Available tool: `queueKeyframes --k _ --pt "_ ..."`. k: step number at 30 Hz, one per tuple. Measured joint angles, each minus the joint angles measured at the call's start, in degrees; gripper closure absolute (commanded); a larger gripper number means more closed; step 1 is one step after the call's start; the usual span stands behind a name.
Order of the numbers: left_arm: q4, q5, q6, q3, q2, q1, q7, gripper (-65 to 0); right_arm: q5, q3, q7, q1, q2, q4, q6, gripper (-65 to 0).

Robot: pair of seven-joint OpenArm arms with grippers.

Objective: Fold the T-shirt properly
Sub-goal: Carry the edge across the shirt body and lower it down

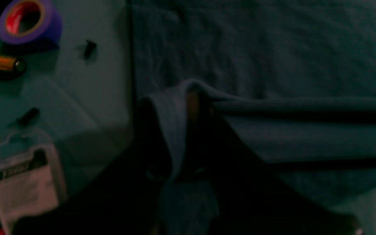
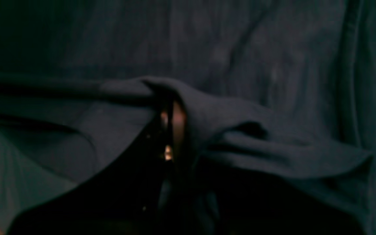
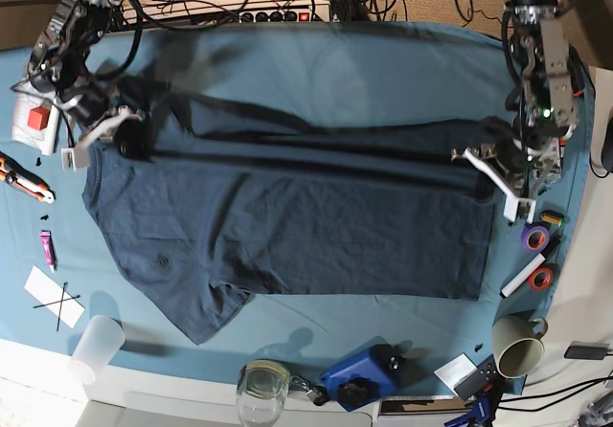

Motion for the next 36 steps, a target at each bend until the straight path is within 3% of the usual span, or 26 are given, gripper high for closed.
queueKeyframes --k 8,18,23,30,36 --pt "-9.35 -0.13 -0.20 0.07 0.13 -8.11 0.04 0.0 -3.41 -1.64 0.48 5.88 0.31 -4.33 -0.02 0.0" --pt "-12.68 0.66 0.13 0.02 0.17 -12.11 0.33 0.0 -14.95 -9.70 6.86 13.09 0.46 -10.36 -0.24 0.0" --pt "-12.70 1.05 0.24 0.02 0.20 -12.00 0.96 0.0 -15.15 -9.97 7.06 17.92 1.09 -14.05 -1.73 0.0" --pt "-12.70 0.81 -0.15 0.02 0.24 -11.98 1.36 0.0 -14.82 -13.64 7.06 21.11 5.18 -19.54 -1.46 0.0" --pt "-13.09 0.83 -0.15 0.02 0.22 -12.00 0.87 0.0 -15.78 -16.46 10.45 21.11 5.99 -20.17 -1.51 0.0"
